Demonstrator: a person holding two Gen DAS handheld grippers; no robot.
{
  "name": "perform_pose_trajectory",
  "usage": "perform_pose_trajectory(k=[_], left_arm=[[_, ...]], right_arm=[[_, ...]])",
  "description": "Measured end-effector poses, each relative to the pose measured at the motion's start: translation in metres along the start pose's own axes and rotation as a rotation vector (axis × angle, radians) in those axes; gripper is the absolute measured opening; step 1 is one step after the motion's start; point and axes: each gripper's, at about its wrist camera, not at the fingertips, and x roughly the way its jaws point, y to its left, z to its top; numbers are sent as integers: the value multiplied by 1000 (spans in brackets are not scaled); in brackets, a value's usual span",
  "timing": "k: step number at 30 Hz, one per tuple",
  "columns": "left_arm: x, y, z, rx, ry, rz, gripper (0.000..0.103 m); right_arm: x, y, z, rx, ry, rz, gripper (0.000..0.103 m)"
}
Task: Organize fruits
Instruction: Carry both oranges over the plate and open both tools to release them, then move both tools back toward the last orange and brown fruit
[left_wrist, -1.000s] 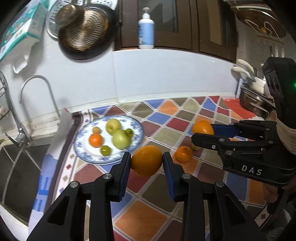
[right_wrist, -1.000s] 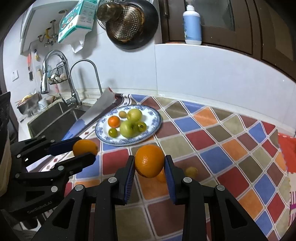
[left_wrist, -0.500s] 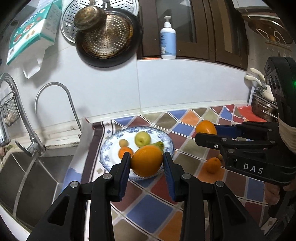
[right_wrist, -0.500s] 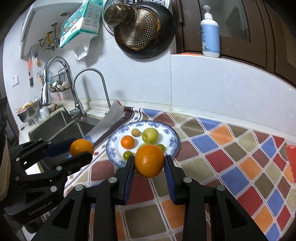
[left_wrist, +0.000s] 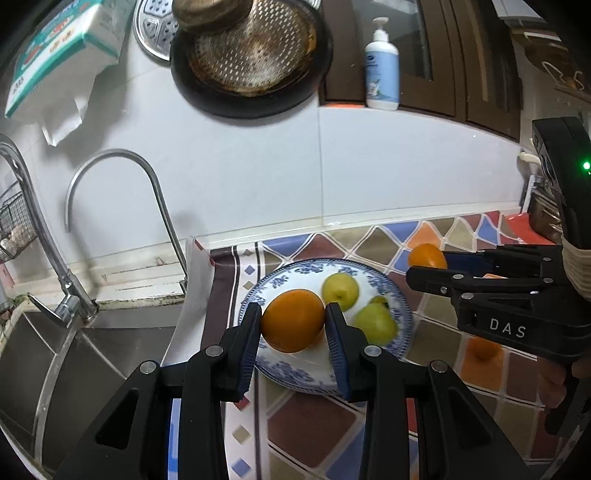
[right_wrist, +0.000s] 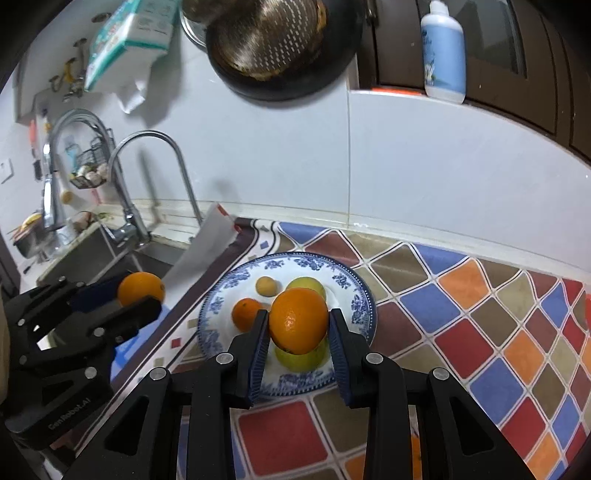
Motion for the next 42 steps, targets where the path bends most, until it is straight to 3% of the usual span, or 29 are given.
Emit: perform_pose_trajectory(k=[13, 24, 29, 36, 42], left_arm=[[80, 20, 3, -40, 82, -36, 35], [116, 19, 1, -34, 124, -51, 36], [107, 16, 3, -12, 93, -36, 46], [74, 13, 5, -14, 43, -20, 57], [31, 5, 4, -16, -12, -14, 68]], right_arm=[[75, -18, 13, 40, 103, -55, 33], [101, -29, 13, 73, 130, -55, 33], [100, -32, 13, 91, 121, -49, 38], [73, -27, 12, 87, 69, -60, 38], [34, -17, 6, 68, 0, -84, 50]])
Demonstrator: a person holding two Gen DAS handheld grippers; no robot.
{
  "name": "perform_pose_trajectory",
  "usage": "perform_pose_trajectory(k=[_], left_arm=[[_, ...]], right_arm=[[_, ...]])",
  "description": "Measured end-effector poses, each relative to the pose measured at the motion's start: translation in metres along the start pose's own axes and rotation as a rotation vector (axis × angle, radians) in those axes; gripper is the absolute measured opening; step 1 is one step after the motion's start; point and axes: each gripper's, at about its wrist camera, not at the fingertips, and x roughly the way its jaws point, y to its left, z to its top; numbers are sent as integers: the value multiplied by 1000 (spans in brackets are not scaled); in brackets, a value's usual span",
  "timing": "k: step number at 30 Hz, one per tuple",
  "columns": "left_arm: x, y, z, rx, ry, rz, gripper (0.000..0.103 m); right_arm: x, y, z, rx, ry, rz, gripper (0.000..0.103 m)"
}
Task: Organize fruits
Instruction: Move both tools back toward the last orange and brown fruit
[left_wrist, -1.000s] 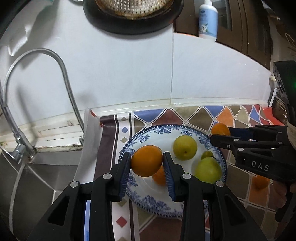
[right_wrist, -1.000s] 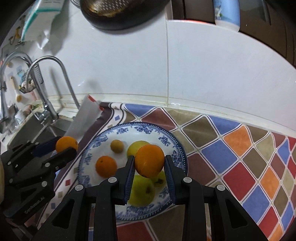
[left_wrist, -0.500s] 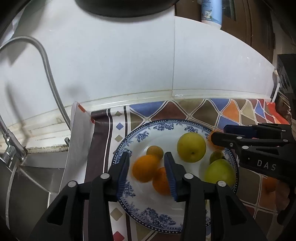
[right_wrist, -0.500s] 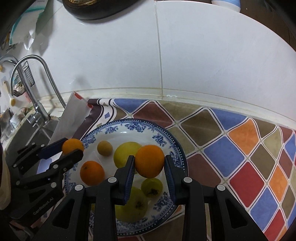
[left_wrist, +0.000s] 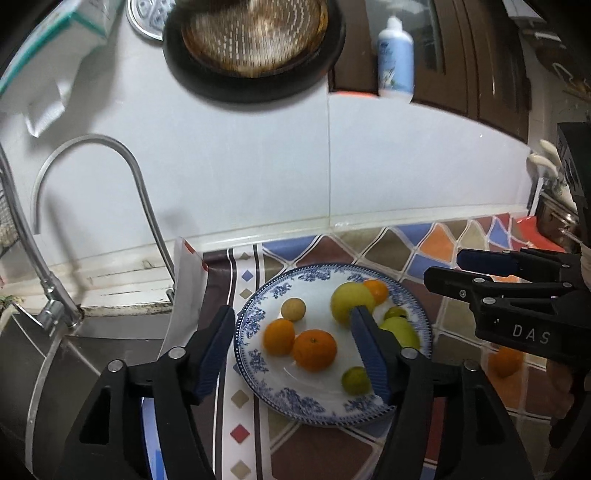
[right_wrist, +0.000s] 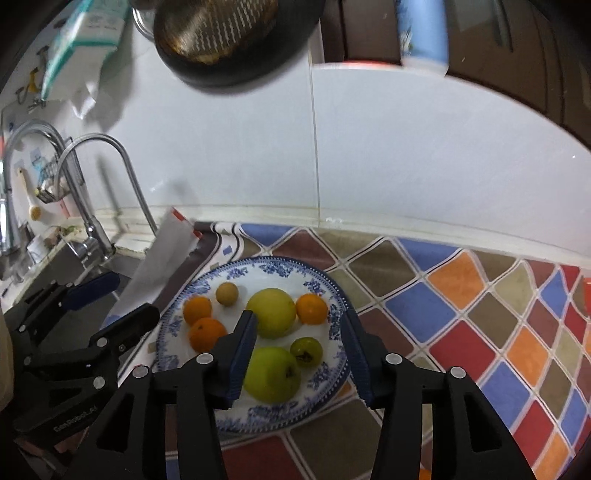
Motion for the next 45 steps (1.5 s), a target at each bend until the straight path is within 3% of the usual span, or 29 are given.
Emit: perform_pose_trajectory(k=[9, 23, 35, 45], left_arm=[[-53, -16, -3, -12, -50, 45, 83], [-98, -65, -12, 27, -109, 47, 89], [-107, -125, -15, 74, -144, 8, 90], [-91, -173, -22, 115, -97, -14, 90]], right_arm=[[-61, -1, -10, 6, -94, -33, 58], [-122, -25, -43, 10, -145, -78, 62], [-160, -62, -62, -39, -172, -126, 62], [-162, -98, -78, -103, -120, -101, 62]])
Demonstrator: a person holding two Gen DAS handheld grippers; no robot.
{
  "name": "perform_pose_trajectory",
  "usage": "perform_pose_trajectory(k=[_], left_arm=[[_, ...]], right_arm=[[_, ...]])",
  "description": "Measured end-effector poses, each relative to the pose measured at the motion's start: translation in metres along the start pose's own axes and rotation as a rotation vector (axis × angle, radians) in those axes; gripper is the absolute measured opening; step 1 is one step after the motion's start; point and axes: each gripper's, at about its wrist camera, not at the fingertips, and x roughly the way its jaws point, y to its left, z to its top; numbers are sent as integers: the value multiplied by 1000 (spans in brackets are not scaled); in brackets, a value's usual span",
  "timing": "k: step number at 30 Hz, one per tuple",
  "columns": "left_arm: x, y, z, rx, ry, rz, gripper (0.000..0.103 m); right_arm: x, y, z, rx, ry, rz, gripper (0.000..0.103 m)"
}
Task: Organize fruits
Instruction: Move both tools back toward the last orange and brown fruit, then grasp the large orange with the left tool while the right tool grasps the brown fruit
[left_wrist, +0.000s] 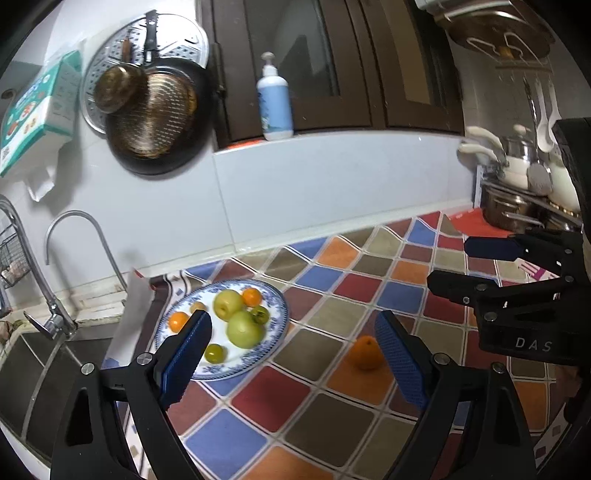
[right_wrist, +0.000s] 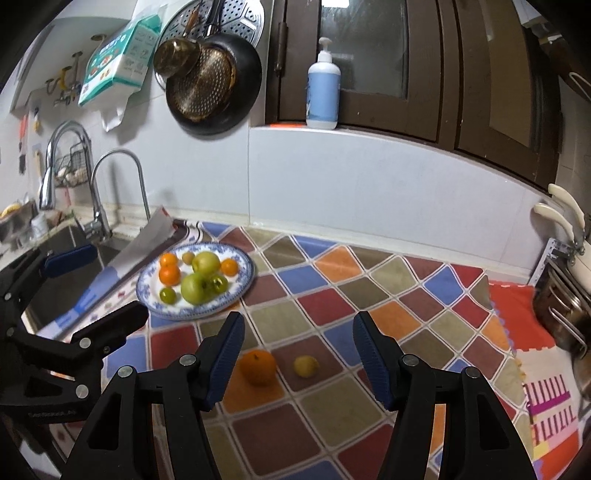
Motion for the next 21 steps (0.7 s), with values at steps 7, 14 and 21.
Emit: perform_pose_trajectory(k=[7, 14, 21], left_arm=[[25, -25, -10, 37, 77, -42, 90], [52, -42, -24, 84, 144, -106, 88], [80, -53, -32, 144, 197, -155, 78]], right_arm=[[19, -21, -16, -30, 64, 53, 62], [44, -31, -32, -59, 132, 99, 61], [73, -31, -43, -107, 200, 161, 56]])
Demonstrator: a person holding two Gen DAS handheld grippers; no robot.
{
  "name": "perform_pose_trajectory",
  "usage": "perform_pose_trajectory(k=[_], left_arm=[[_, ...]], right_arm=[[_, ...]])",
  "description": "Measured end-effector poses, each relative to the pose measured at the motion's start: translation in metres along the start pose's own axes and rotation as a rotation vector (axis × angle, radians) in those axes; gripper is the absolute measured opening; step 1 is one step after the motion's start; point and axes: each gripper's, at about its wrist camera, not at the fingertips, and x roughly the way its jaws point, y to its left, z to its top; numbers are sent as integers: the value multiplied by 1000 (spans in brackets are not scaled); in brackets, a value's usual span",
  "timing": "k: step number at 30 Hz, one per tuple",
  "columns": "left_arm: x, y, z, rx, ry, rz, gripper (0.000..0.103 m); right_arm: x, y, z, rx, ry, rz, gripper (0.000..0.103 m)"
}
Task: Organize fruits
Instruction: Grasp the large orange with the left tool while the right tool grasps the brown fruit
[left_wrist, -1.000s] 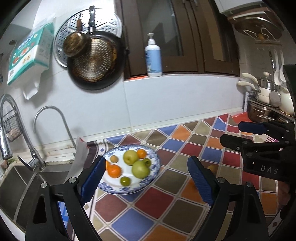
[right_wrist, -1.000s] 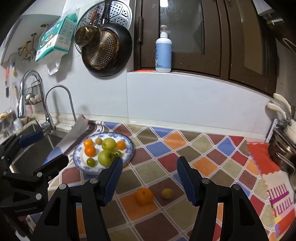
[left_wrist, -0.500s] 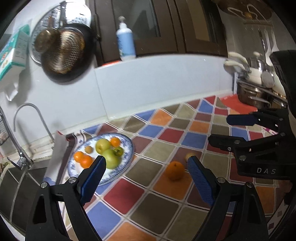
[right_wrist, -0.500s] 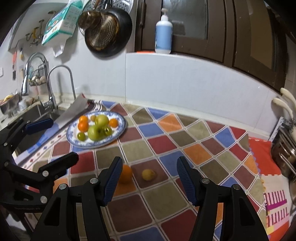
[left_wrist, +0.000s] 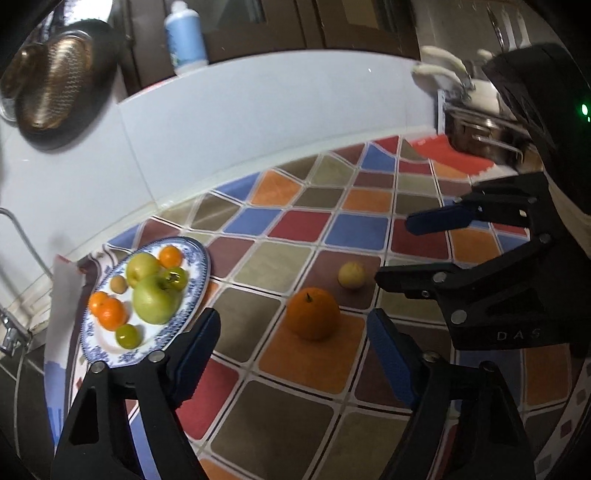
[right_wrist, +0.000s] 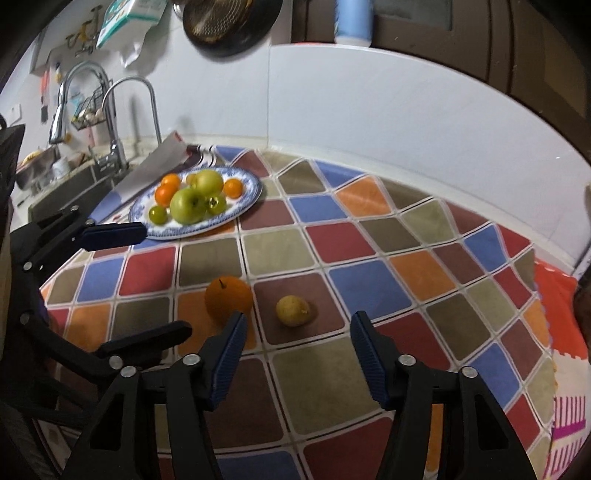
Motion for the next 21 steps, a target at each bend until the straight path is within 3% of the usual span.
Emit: perform_pose_trajectory(k=[6, 13, 17, 21], left_arm=[[25, 3, 2, -5, 62, -45, 64], [42, 4, 4, -25, 92, -109, 56], [50, 6, 3, -45, 111, -140, 43], [53, 9, 3, -68, 121, -162, 42]], right_arm=[[25, -5, 0, -12, 48, 41, 49], [48, -15, -1, 25, 93, 109, 44], [54, -17, 2, 28, 96, 121, 44], [59, -16, 4, 28, 98, 133, 40]])
